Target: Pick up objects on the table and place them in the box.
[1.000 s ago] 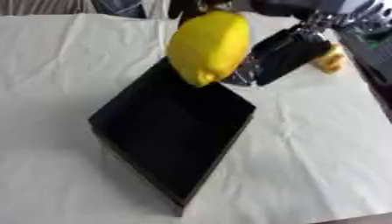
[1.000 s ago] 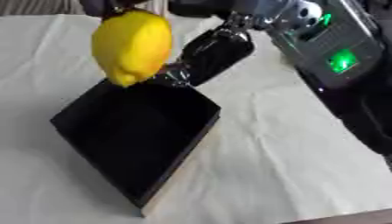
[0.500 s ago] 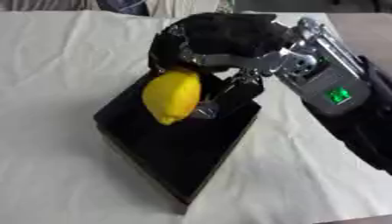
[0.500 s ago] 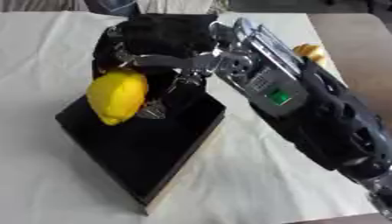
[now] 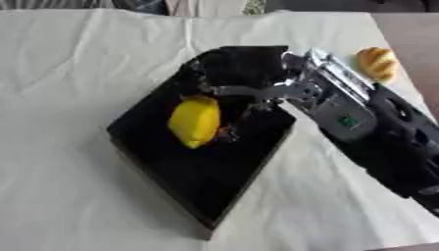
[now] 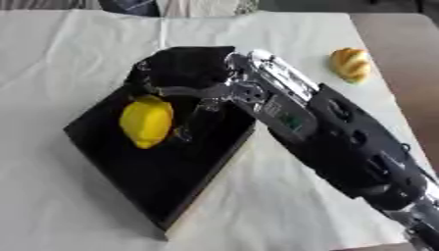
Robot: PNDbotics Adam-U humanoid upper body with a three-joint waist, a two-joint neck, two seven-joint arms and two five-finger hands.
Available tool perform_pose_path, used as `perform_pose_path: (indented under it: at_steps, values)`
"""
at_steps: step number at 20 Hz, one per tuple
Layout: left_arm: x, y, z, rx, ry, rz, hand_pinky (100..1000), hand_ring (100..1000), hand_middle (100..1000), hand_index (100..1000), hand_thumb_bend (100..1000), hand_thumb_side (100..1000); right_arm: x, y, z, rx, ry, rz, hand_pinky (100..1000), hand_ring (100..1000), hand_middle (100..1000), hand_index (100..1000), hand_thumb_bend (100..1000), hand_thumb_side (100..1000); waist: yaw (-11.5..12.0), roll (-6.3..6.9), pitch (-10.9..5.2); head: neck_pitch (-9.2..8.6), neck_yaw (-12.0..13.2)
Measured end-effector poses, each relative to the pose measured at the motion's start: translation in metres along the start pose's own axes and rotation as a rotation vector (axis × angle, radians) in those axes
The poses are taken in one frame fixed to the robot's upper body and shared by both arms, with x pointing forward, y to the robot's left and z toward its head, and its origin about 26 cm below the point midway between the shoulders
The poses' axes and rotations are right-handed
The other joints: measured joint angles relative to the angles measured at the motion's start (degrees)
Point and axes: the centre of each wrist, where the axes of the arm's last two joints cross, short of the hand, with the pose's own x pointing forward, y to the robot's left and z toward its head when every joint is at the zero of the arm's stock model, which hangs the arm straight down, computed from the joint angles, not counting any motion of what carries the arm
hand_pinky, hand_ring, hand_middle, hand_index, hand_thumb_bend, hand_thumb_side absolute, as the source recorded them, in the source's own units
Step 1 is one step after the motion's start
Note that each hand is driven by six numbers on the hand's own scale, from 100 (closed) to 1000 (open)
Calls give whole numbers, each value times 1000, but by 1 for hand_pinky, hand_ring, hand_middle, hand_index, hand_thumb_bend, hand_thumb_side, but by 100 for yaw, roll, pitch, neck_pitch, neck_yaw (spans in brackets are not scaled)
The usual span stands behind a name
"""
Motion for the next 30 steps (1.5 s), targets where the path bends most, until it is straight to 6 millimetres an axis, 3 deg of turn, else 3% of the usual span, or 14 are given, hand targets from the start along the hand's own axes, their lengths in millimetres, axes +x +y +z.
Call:
perform_pose_path:
  at_steps: [3,7,12,16,19,22,25,29,30]
  values:
    - [0,0,0,-3,0,0,827,779,754,875,403,512,2,-1,0,21,-35,19,919,1000,905,936,361,545,-10,1,1,0,0]
    - [0,0,1,-6,3,-1,828,779,754,875,405,511,3,-4,2,11,-39,33,919,1000,912,938,320,575,-31,2,1,0,1]
    - [0,0,1,-9,2,0,828,779,754,875,403,512,4,-8,5,-26,-28,49,908,1000,897,929,361,536,-36,2,1,0,1]
    - [0,0,1,-11,2,0,828,780,754,875,403,511,5,-20,16,-123,4,44,878,972,813,891,353,418,-58,8,0,-2,10]
    - [0,0,1,-11,3,0,828,780,754,875,403,511,-1,-40,39,-255,78,2,878,966,800,889,360,351,-78,10,-1,-5,32]
    - [-1,1,1,-12,5,-2,829,780,754,875,403,512,-13,-53,74,-351,207,-36,881,973,814,897,375,349,-107,10,-2,-9,56]
    - [-1,1,1,-11,5,-2,829,780,754,875,403,511,-33,-50,112,-380,375,-50,884,980,822,901,374,358,-123,10,-2,-13,88]
    - [-1,1,1,-10,5,-3,829,780,755,875,403,511,-67,-31,161,-387,597,-53,883,982,831,905,392,381,-143,43,3,-14,119]
    - [-1,1,1,-10,5,-3,829,780,755,875,402,511,-74,-25,173,-379,649,-50,882,981,831,906,350,170,-144,55,8,-14,123]
